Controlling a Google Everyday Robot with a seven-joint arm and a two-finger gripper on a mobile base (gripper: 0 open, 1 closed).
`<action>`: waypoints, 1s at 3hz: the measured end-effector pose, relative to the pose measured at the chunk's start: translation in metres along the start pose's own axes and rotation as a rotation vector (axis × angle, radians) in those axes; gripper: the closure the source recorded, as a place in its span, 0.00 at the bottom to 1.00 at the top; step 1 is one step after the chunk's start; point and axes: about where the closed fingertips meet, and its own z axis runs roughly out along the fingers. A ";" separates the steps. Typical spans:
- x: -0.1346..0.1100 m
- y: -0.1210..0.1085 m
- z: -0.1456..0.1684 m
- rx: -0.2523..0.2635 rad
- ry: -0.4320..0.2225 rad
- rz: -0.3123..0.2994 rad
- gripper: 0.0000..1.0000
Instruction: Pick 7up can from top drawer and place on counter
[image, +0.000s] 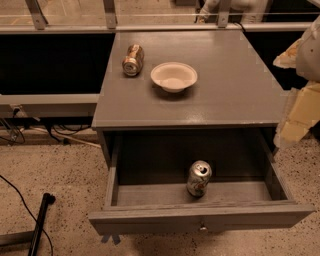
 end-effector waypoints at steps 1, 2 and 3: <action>0.000 0.000 0.000 0.000 0.000 0.000 0.00; -0.008 0.000 0.010 0.027 -0.069 -0.006 0.00; -0.014 0.049 0.064 0.008 -0.259 -0.042 0.00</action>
Offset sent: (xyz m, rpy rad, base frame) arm 0.0244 0.0543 -0.0463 0.3731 -0.2846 0.1228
